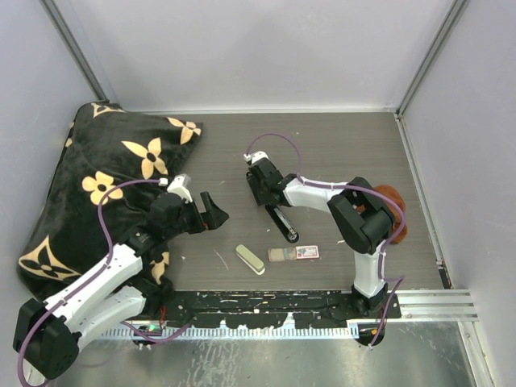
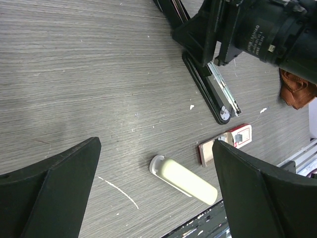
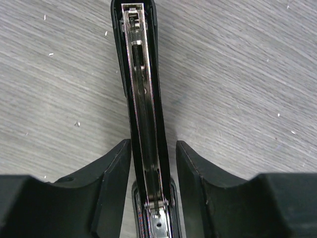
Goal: Load the staples into the stapler
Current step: Close the stapler at the center of the board.
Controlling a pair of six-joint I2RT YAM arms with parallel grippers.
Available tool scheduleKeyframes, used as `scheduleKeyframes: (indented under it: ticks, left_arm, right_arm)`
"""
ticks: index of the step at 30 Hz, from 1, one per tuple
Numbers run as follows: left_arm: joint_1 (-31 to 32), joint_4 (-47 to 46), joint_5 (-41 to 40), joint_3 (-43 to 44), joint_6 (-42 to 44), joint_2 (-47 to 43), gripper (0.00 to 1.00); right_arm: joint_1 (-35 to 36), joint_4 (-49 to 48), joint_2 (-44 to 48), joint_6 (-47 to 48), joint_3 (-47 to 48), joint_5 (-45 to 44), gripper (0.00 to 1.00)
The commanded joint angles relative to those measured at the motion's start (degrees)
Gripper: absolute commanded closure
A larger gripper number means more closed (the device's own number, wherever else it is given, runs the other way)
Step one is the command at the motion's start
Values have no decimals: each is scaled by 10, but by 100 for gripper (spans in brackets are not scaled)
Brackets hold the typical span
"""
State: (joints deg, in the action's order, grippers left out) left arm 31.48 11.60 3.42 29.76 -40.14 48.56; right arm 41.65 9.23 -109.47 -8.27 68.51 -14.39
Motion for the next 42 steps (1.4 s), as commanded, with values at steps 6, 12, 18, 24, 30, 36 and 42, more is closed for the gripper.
scheduleKeyframes:
  ticks: [6,12,18,24,30,36,42]
  left_arm:
    - [-5,-59,7,25,-9,25,2]
    - [-24,-101,10,20,-9,48,2]
    - [-60,-165,40,25,-7,90,2]
    - [-98,-207,84,67,-7,163,2]
    - [-101,-249,112,113,17,236,1]
    - [-101,-246,112,161,45,317,2]
    - [-101,-250,91,182,45,361,3]
  right_arm:
    - [-9,-65,-18,33,27,35,77]
    - [-11,-137,12,34,-5,78,96]
    - [-12,-223,48,49,-50,121,99]
    - [-12,-324,82,55,-108,176,99]
    - [-12,-378,102,57,-144,217,99]
    - [-12,-400,112,54,-158,248,99]
    - [-12,-415,122,50,-168,268,99]
